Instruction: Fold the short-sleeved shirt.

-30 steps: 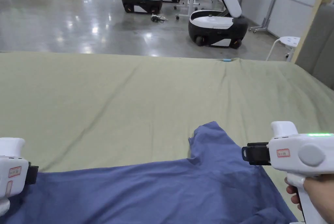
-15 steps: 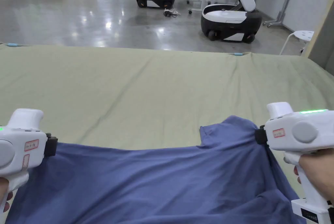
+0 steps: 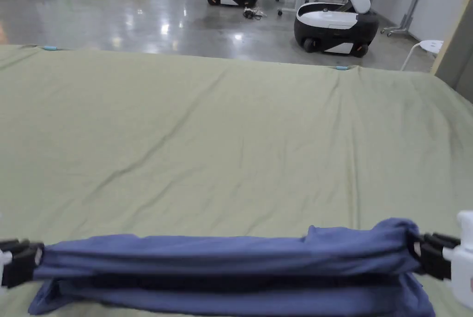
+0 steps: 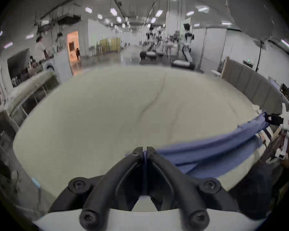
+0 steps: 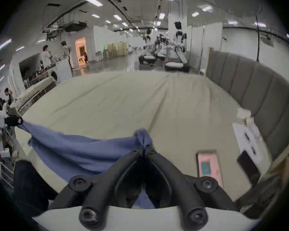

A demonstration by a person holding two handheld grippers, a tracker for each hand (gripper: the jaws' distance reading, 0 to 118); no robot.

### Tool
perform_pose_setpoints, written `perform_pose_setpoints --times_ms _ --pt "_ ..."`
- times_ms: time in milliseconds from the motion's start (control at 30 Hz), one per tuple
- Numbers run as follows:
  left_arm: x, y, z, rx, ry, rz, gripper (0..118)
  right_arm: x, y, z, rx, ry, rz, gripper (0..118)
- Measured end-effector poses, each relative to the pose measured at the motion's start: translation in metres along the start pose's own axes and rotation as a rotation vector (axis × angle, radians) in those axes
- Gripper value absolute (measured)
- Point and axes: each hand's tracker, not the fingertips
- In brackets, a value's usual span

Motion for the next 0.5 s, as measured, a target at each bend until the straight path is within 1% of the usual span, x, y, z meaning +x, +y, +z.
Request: perform_pose_setpoints --times_ms 33,67,100,133,200,233,267,300,333,367,400,467,500 --pt "0.000 -0.013 -0.009 -0.113 -0.009 -0.009 2 -0.002 -0.017 -0.006 -0.032 -0.015 -0.016 6" --pt "0.005 -0.023 -0.015 -0.055 0.048 -0.017 2 -0.003 -0.032 -0.012 -0.057 -0.023 -0.043 6" --pt "0.006 -0.028 -0.021 -0.051 0.037 -0.021 2 -0.001 -0.042 -0.019 -0.061 -0.025 -0.064 6" --pt "0.008 -0.029 -0.025 -0.058 0.040 -0.009 2 0.001 -0.048 -0.025 -0.056 -0.036 -0.071 6" --pt "0.005 -0.024 -0.029 -0.007 0.065 0.022 2 -0.001 -0.046 -0.024 -0.041 -0.040 -0.083 6" --pt "0.007 -0.021 -0.027 0.017 0.081 0.027 3 -0.001 -0.042 -0.021 -0.031 -0.043 -0.086 9" --pt "0.011 -0.016 -0.022 0.031 0.107 0.037 10 -0.003 -0.036 -0.017 -0.019 -0.053 -0.079 21" --pt "0.015 -0.012 -0.014 0.049 0.125 0.036 32 -0.007 -0.029 -0.009 0.011 -0.081 -0.063 46" --pt "0.021 -0.009 -0.007 0.096 0.122 0.025 79 -0.013 -0.023 0.000 0.066 -0.088 -0.037 85" --pt "0.029 -0.007 0.001 0.161 0.106 0.013 101 -0.020 -0.017 0.011 0.146 -0.069 -0.008 99" --pt "0.039 -0.005 0.012 0.251 0.094 -0.001 103 -0.031 -0.010 0.025 0.249 -0.054 0.020 99" --pt "0.057 -0.002 0.026 0.398 0.086 -0.042 101 -0.049 -0.001 0.044 0.429 -0.030 0.056 99" --pt "0.065 -0.002 0.031 0.461 0.094 -0.061 101 -0.057 0.003 0.050 0.480 -0.042 0.067 99"
